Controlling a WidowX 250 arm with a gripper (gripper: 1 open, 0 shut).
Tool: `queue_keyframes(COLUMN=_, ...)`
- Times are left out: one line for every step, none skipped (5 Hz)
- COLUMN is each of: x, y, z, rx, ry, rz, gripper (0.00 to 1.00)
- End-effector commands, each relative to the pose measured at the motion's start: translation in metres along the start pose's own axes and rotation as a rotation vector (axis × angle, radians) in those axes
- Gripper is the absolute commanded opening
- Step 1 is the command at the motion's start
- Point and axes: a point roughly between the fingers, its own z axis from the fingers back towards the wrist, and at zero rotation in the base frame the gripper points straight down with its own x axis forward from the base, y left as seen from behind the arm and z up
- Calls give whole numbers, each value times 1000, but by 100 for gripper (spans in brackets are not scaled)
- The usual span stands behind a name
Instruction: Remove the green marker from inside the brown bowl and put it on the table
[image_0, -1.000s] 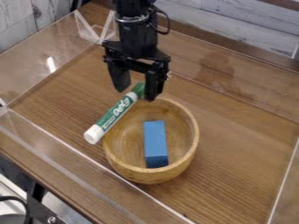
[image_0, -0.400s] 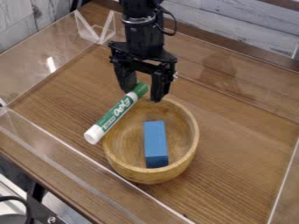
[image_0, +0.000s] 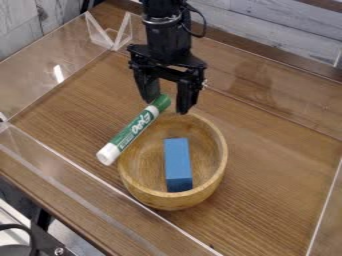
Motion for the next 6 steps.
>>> queue_keyframes(x=5, y=-5, z=14, rx=9, ry=-60, rz=-10, gripper=100)
queue_keyframes(x=6, y=-6, z=12, rx=8, ry=-62, rz=-13, gripper=100)
queue_keyframes(x=7, y=-3, z=18, rx=1, ry=-77, rz=-6, gripper=100)
queue_keyframes(x=8, y=1, z=24, rx=-5, ry=-91, rz=2, gripper=100)
queue_keyframes(x=10, y=5, z=32, rx=-11, ry=-111, rz=14, gripper=100)
queue_keyframes(x=11, y=11, z=38, rx=-11, ry=-125, rz=21, gripper=100)
